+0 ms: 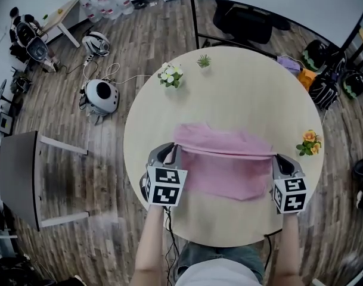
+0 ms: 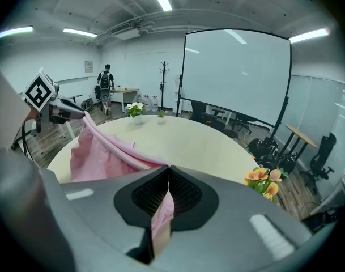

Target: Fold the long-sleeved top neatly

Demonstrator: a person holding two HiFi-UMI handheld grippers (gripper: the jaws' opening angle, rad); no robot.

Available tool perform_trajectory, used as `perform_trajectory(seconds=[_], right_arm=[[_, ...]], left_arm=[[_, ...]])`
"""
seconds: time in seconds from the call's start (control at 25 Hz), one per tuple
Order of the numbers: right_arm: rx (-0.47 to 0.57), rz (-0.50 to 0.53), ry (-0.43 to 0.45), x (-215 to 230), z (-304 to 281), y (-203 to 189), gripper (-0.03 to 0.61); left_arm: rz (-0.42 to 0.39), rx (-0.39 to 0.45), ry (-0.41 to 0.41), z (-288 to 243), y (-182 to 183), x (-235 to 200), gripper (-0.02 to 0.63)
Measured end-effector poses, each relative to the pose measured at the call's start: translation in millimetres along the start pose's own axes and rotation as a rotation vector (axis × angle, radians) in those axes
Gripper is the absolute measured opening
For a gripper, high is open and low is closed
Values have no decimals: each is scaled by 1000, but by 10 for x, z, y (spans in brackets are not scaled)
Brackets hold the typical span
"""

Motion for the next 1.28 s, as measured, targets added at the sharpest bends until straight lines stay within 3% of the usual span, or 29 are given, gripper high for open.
perform_trajectory(seconds=[0.32,0.76,0.92,1.12,1.28], right_arm=[[-58,-17,41,167,-618,152,32],[-178,-8,94,252,-1464,127,34],[-219,-16,105,276,-1649,78,35],[-246,-41,84,317,-1801,33,53],[-222,-75,84,387,-1814,42,91]], left_arm=[[62,-63,2,-611,135,-144,34],[79,-194,25,-1440,98,-255,35],[65,-214,75,-1602,74,-357,31],[86,-236,83,-1707,-12,-435,29],[91,-225,95,-1696,-7,-450,29]])
Point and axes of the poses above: the fingertips, and each gripper's own axes: z backward along the fingers, x to its right, y out of its top, the point moved 8 cm from there along z, backward along the fingers, and after that the axes turned 9 degrees about -x, right-handed, at the moved point
